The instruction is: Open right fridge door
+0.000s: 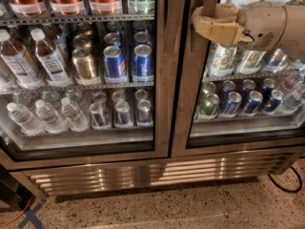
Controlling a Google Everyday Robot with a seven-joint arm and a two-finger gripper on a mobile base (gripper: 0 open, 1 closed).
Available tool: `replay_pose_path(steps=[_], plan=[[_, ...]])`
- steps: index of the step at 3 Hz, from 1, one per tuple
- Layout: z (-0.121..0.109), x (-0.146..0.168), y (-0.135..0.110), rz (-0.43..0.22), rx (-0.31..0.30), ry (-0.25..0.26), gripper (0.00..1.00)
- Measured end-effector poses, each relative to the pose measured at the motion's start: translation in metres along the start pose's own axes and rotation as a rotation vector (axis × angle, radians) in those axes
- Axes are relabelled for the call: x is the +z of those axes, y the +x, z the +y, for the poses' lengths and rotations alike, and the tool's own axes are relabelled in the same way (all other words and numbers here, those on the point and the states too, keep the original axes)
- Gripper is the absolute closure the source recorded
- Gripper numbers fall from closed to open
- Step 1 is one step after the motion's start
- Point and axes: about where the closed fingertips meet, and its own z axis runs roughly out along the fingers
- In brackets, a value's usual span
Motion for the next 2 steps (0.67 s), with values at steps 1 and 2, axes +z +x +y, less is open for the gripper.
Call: replay_pose_path(steps=[1,2], plan=[[0.0,0.0,0.0,0.0,0.0,0.0,1.0],[0.016,0.003,-0.006,0.016,0.009,0.002,1.0]])
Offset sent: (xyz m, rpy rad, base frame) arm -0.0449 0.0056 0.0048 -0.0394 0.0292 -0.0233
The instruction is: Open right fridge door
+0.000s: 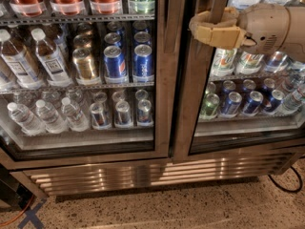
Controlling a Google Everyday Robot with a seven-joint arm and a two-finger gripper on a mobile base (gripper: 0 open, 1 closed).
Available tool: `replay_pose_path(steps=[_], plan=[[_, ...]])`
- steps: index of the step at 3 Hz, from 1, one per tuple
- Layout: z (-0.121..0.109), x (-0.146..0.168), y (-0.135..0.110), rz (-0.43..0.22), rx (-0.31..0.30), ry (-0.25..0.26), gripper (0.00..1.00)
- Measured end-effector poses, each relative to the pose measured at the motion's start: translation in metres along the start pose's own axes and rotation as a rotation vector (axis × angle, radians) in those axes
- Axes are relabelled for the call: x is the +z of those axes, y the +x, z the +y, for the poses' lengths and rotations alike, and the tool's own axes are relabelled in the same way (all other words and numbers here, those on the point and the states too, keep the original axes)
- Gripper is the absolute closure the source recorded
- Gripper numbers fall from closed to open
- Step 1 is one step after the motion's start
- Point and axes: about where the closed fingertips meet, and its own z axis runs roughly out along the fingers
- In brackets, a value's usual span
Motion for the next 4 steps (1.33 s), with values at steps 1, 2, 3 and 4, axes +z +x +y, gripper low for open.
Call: replay_pose_path(steps=[1,2,3,4], plan=[[0.0102,-0.0013,-0.0099,-0.001,-0.009,0.01,1.0],[0.0102,-0.0013,-0.0099,-0.001,-0.009,0.01,1.0],[0.0184,0.0004,-0.0133,0.008,0.0,0.016,1.0],[0.0177,-0.0035,-0.0131,0.008,0.0,0.016,1.0]])
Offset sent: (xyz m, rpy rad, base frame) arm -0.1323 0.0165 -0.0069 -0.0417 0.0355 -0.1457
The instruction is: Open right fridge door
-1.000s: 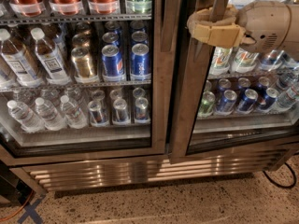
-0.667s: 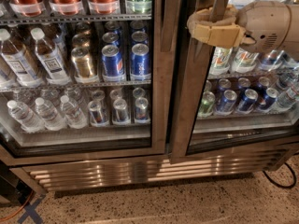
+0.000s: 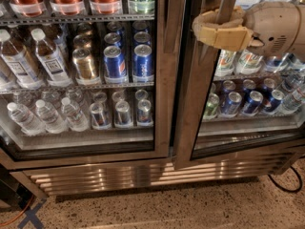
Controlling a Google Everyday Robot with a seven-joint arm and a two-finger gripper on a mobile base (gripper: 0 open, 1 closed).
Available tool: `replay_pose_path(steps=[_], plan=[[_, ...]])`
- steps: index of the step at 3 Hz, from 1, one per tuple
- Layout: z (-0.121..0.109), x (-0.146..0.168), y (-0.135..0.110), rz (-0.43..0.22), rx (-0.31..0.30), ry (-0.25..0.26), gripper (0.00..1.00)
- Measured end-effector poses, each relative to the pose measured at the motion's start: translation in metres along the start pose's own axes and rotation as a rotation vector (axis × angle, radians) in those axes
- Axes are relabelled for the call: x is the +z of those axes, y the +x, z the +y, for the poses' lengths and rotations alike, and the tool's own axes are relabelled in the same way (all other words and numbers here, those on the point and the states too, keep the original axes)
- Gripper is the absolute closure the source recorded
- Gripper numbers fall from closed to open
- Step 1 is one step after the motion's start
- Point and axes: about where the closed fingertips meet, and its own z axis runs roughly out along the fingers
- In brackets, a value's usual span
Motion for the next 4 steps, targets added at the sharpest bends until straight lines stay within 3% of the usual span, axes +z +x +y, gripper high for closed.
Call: replay_pose_path(steps=[4], plan=[[0.021,-0.01,-0.007,0.017,0.017,0.049,1.0]])
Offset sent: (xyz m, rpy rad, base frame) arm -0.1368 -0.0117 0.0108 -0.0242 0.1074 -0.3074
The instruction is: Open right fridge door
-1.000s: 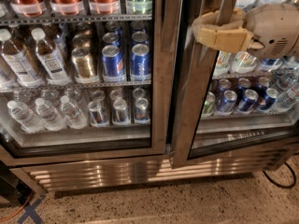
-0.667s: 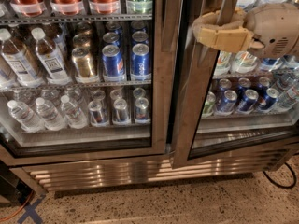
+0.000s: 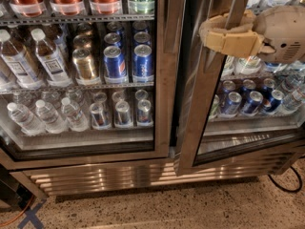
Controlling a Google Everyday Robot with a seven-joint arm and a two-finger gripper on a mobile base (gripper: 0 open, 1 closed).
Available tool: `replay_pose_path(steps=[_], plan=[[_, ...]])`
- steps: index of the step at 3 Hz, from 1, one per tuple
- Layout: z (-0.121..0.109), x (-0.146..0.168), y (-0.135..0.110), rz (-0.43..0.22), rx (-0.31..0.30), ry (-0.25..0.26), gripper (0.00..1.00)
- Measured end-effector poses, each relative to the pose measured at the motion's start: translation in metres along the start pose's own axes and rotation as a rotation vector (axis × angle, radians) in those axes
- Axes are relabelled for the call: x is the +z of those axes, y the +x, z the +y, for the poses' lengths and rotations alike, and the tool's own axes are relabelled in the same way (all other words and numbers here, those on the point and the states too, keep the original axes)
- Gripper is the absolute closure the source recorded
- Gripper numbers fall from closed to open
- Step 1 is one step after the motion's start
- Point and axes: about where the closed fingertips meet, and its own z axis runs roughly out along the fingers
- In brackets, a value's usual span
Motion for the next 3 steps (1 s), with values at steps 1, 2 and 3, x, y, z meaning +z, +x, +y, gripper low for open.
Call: replay_pose_path(steps=[1,2,3], plan=[[0.007,-0.001,-0.002,0.011,0.016,0.014,1.0],[0.007,-0.004,-0.002,0.011,0.016,0.014,1.0],[0.017,-0.01,-0.005,0.019,0.022,0.036,1.0]])
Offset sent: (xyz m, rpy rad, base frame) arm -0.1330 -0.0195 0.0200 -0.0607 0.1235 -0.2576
